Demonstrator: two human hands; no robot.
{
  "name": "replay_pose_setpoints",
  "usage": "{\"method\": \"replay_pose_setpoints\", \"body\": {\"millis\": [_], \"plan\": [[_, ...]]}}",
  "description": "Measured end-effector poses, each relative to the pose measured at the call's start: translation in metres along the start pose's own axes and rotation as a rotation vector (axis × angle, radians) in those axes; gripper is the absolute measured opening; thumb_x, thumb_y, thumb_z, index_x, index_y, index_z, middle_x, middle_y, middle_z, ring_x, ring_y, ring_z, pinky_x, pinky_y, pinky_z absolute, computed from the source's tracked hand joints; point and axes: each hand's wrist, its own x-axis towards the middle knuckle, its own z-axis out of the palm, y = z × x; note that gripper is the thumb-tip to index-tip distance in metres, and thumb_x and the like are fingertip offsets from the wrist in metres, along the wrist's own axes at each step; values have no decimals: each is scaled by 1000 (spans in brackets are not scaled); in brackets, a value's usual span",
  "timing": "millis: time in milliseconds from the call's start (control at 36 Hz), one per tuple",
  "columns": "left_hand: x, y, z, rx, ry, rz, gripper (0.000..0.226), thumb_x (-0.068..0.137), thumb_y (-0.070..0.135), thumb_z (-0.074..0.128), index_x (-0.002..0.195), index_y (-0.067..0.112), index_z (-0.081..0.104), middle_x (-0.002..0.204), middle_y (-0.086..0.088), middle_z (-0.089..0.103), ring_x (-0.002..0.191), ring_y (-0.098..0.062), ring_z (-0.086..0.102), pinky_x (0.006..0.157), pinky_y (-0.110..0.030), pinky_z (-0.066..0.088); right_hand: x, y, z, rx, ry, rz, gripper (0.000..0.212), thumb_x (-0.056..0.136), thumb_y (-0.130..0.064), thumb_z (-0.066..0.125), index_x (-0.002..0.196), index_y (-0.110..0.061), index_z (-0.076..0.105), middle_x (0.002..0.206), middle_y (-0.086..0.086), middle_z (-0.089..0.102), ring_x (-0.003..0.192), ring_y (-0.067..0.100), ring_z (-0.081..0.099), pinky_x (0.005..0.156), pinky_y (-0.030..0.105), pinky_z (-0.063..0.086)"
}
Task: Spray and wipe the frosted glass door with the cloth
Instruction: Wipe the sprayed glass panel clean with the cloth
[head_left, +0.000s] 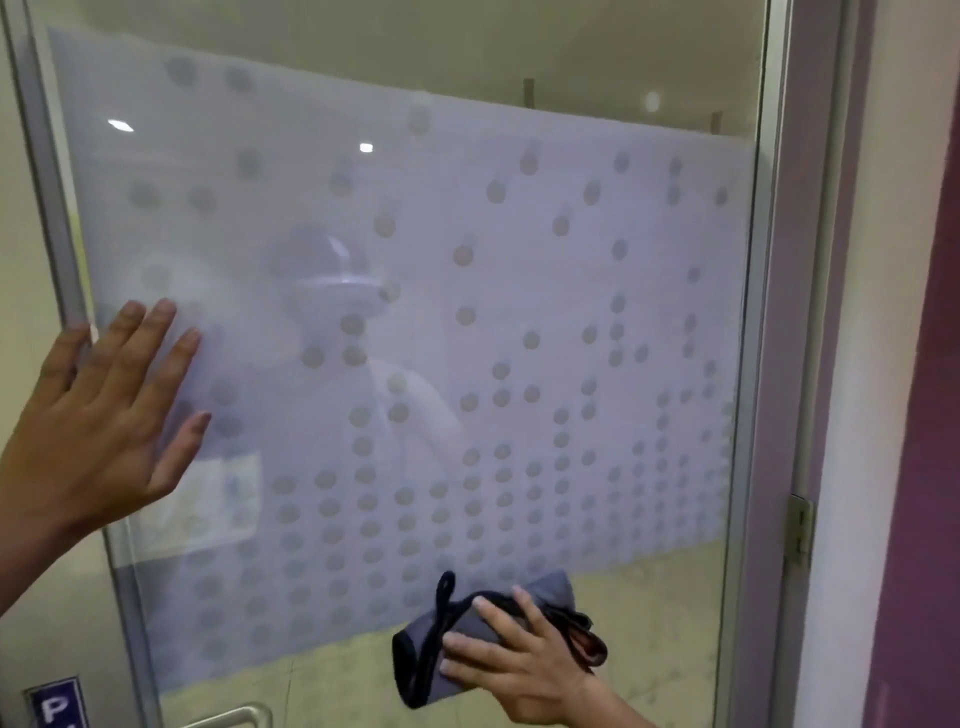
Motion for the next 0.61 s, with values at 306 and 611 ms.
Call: {"method": "replay_pose_setpoints", "body": {"millis": [306, 611], "plan": [[0, -11, 9, 72, -95, -87, 102, 79, 59, 48, 166, 10, 29, 177, -20, 17, 164, -45, 16, 129, -68, 17, 1, 155, -32, 64, 286, 957, 74, 86, -25, 45, 157, -21, 23, 167, 13, 20, 149, 44, 24, 115, 70, 22], [-7, -9, 14, 43, -17, -54, 95, 85, 53, 43, 167, 8, 26, 176, -22, 16, 163, -46, 17, 129, -69, 19, 2, 286, -74, 181, 469, 1452, 64, 103, -36, 34, 163, -20, 18, 172, 4, 11, 157, 29, 12, 125, 52, 10]]}}
